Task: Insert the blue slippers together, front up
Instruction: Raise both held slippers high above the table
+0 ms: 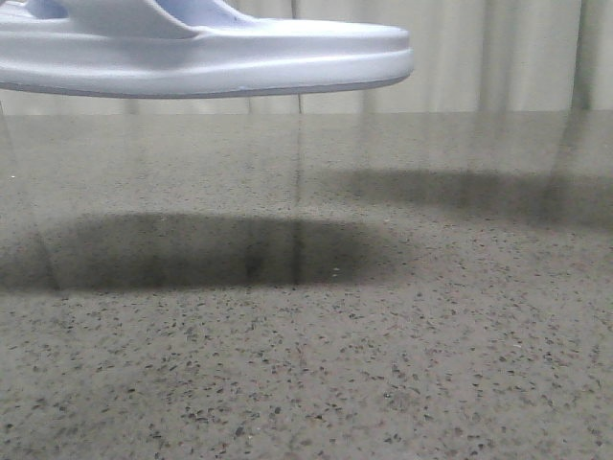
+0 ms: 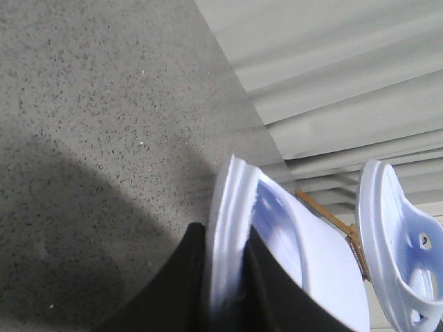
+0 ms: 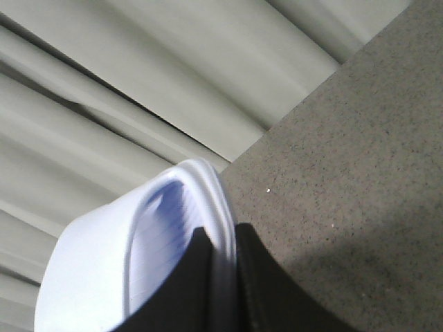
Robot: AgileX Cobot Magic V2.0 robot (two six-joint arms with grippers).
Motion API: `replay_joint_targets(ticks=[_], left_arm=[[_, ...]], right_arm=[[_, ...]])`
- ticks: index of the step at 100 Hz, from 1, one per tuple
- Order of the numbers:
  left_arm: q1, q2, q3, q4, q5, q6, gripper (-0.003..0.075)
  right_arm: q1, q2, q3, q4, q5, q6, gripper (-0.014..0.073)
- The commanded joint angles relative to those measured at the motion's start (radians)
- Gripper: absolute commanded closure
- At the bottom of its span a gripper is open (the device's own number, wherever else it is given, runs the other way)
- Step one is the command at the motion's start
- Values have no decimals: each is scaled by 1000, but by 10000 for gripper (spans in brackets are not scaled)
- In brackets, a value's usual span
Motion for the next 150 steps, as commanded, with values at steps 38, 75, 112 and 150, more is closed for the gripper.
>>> replay_joint_targets(ticks=[38, 75, 112, 150], left_arm=[[1, 42, -36, -104, 73, 1, 704], [1, 42, -36, -106, 108, 2, 704], [1, 42, -36, -158, 199, 22, 704], [1, 42, -36, -185, 274, 36, 704]], right_arm=[[67, -92, -37, 179, 142, -136, 701], [115, -90, -37, 182, 183, -143, 701], [115, -90, -37, 182, 200, -147, 701], [115, -12, -37, 403, 216, -368, 701]])
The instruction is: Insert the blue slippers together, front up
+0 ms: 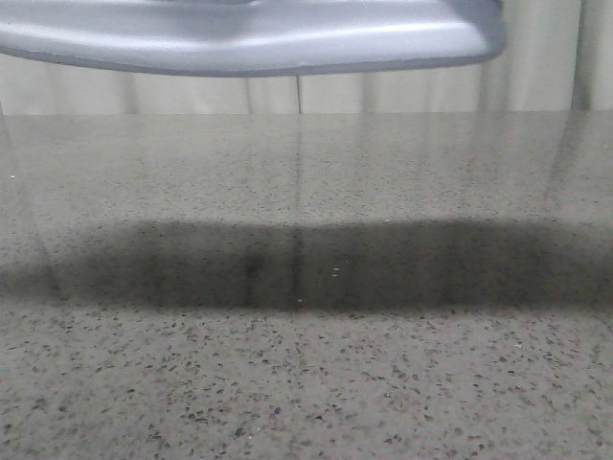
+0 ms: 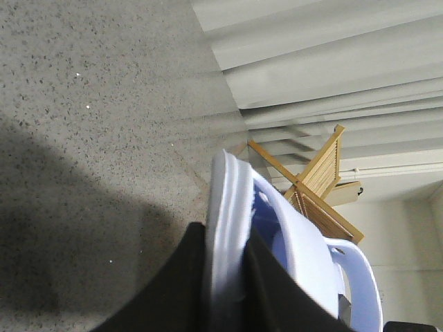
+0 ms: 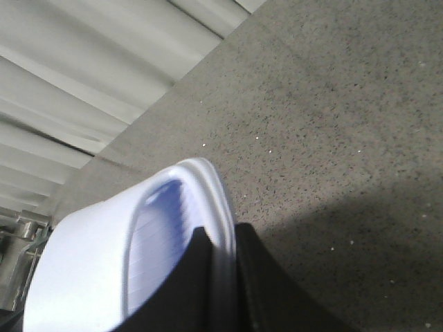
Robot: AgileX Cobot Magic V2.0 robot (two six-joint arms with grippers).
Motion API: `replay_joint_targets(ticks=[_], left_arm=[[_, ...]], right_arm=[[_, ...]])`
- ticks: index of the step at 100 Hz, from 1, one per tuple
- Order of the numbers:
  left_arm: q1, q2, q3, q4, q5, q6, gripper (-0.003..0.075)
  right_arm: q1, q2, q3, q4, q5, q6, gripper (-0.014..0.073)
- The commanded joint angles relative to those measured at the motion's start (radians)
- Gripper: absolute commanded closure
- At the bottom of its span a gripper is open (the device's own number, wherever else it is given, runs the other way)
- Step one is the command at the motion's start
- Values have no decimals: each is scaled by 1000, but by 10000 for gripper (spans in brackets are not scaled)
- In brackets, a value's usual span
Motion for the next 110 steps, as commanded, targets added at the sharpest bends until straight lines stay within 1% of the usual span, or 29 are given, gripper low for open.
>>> replay_joint_targets(ticks=[1, 11, 25, 38, 59, 80, 99, 110], left_arm=[[1, -2, -34, -75, 86, 1, 704], [-7, -2, -34, -82, 98, 1, 704], [-37, -2, -34, -105, 122, 2, 704], [-46, -2, -34, -137, 142, 24, 704], [-46, -2, -34, -184, 175, 43, 704], [-46, -2, -34, -195, 209, 47, 704], [-46, -2, -34, -195, 254, 47, 704], [-46, -2, -34, -195, 274, 47, 704]], right_arm=[[-2, 31, -35, 127, -66, -122, 701], [-2, 63, -35, 229, -65, -217, 701], [-2, 115, -35, 326, -64, -325, 701], [-2, 149, -35, 382, -63, -409, 701], [-2, 176, -35, 399, -63, -454, 701], [-2, 198, -35, 522, -58, -585, 701], [-2, 258, -35, 621, -29, -700, 701], [-2, 297, -35, 718, 1, -792, 701]])
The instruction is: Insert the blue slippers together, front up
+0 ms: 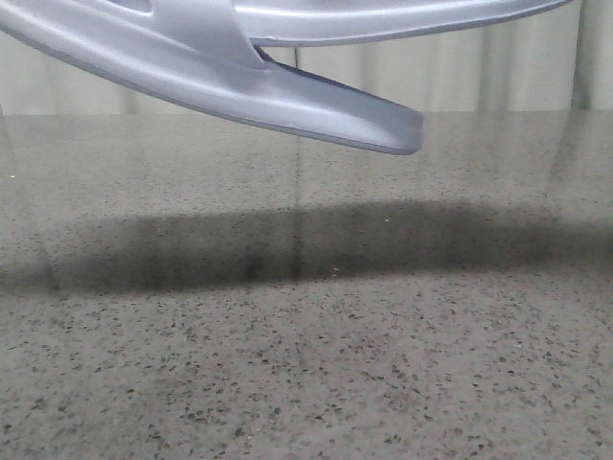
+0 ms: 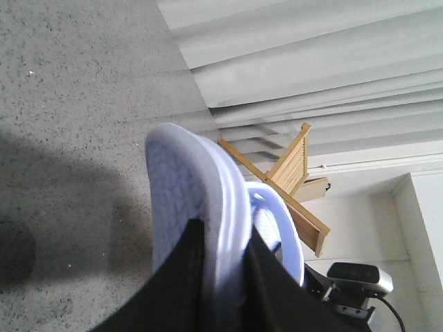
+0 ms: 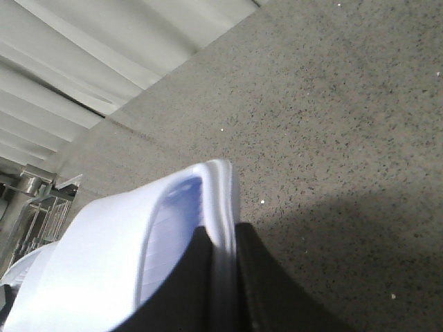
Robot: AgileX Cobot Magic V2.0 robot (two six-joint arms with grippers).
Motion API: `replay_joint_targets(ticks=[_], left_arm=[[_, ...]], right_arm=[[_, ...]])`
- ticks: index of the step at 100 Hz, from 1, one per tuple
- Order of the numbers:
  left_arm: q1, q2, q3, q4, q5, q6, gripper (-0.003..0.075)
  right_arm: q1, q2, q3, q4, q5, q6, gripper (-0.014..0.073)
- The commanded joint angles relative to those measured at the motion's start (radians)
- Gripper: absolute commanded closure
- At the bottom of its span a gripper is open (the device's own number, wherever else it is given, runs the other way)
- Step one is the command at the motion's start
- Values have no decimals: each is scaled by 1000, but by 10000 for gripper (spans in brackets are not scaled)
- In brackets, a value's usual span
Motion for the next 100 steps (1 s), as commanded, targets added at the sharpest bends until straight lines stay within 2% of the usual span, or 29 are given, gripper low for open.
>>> replay_joint_targets(ticks=[1, 22, 55, 85, 100], left_arm=[[-22, -2, -34, -95, 240, -7, 704], [-25, -2, -34, -95, 263, -7, 704], [-69, -2, -34, -95, 263, -2, 704], [-69, -2, -34, -95, 263, -2, 704], [-69, -2, -34, -95, 263, 0, 704]], right_arm=[[9, 30, -35, 145, 90, -103, 701], [9, 115, -35, 356, 160, -309, 701], [9, 224, -35, 605, 323, -555, 701], [92, 240, -35, 644, 314, -630, 701], [98, 240, -35, 644, 283, -662, 700]])
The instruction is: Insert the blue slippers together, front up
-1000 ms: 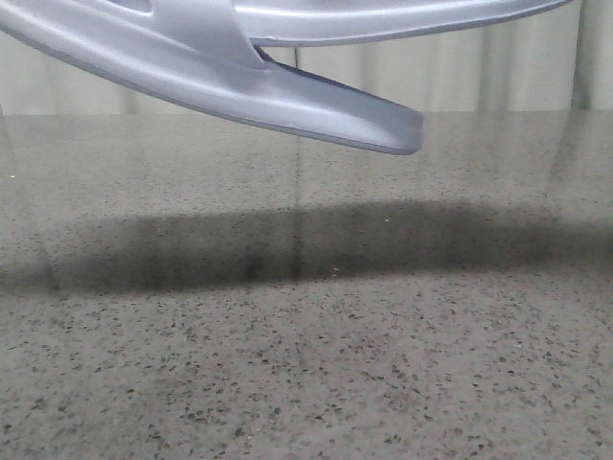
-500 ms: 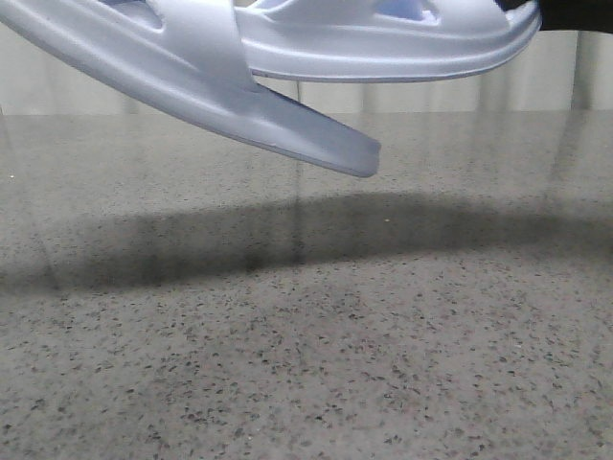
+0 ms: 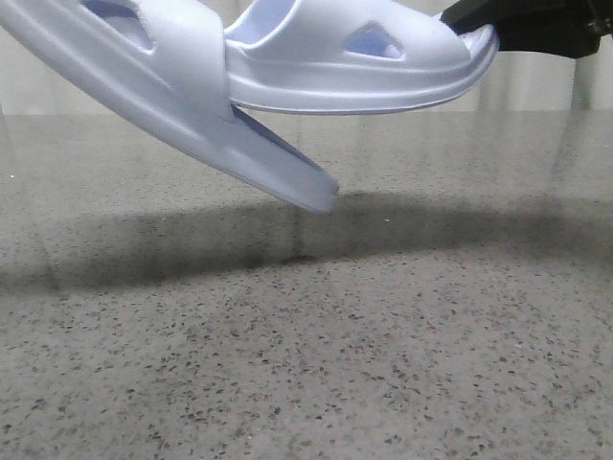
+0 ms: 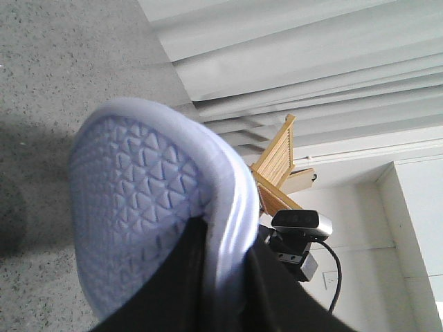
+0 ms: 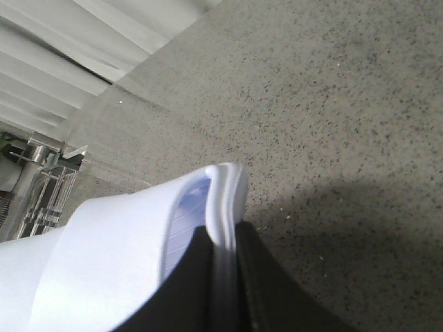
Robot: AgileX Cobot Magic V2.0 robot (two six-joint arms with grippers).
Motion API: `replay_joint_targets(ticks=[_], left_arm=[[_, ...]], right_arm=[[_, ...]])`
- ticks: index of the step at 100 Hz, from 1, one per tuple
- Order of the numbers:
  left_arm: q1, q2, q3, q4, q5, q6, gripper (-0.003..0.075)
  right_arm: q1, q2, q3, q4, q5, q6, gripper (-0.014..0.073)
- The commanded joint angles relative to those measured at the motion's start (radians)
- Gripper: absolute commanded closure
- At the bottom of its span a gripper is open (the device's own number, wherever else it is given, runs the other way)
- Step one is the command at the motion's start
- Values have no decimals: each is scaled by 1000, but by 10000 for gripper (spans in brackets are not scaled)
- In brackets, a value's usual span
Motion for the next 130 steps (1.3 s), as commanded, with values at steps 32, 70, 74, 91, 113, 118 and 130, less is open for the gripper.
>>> replay_joint_targets(ticks=[32, 70, 74, 91, 113, 118, 130], left_arm=[[-36, -2, -31, -66, 226, -1, 704], [-36, -2, -31, -66, 95, -1, 704], [-36, -2, -31, -66, 80, -1, 704], [-36, -2, -31, -62, 40, -1, 704], [-36, 44, -31, -61, 26, 1, 704], [-36, 59, -31, -59, 26, 3, 704], [-36, 97, -31, -61, 19, 35, 704]], right_arm=[[39, -35, -38, -9, 99, -163, 662], [39, -132, -38, -47, 64, -165, 160], [39, -150, -38, -47, 62, -165, 158], [39, -241, -38, -63, 10, -165, 158], [39, -382, -38, -117, -111, -165, 158], [39, -415, -38, -121, -132, -165, 158], [39, -487, -38, -158, -171, -165, 158]])
